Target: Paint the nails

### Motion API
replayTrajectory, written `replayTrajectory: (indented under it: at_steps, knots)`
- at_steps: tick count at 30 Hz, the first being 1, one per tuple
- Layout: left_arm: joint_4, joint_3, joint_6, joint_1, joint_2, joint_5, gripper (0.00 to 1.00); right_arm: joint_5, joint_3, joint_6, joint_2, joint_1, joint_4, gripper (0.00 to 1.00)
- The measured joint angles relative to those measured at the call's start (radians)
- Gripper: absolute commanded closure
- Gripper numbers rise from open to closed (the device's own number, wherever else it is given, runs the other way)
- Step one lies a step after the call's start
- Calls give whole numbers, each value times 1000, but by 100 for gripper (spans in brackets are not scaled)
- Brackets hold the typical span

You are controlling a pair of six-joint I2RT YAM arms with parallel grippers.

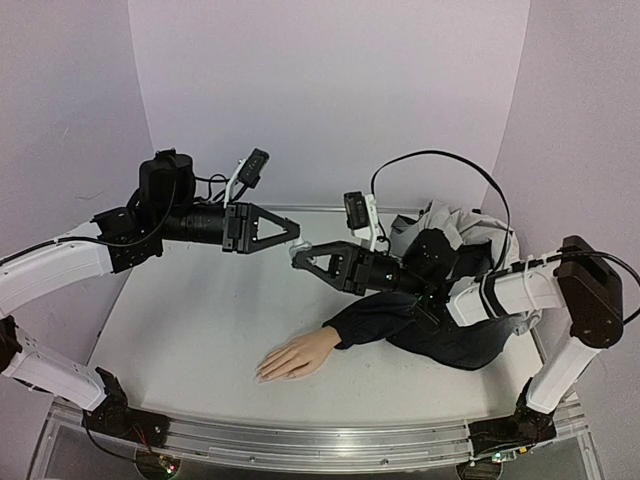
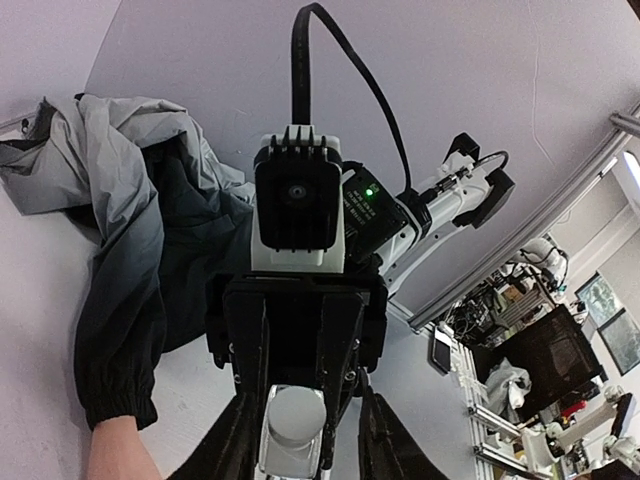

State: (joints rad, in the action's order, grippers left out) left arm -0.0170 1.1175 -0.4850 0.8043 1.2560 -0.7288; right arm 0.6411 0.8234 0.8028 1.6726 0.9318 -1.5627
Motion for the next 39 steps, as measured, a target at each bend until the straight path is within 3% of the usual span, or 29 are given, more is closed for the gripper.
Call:
replayTrajectory:
  at_steps: [16, 19, 24, 27, 32, 37, 39]
  knots:
    - [3, 8, 13, -1, 17, 15, 90, -24, 22, -58, -5, -4, 22, 100]
    - [4, 8, 12, -2, 19, 26, 99, -32, 26, -75, -5, -6, 36, 100]
    - [0, 8, 6, -6, 23, 86, 100, -95, 42, -138, -18, -6, 127, 100]
    - [-21, 8, -12, -7, 23, 216, 100, -312, 93, -255, -53, 37, 335, 100]
    - [-137, 63, -48, 0, 43, 451, 100, -1051, 328, -523, 24, 209, 698, 100]
    - [-214, 74, -71, 10, 61, 531, 100, -1288, 406, -679, 107, 276, 764, 100]
    - [-230, 74, -73, 13, 62, 539, 87, -1279, 405, -716, 108, 276, 780, 100]
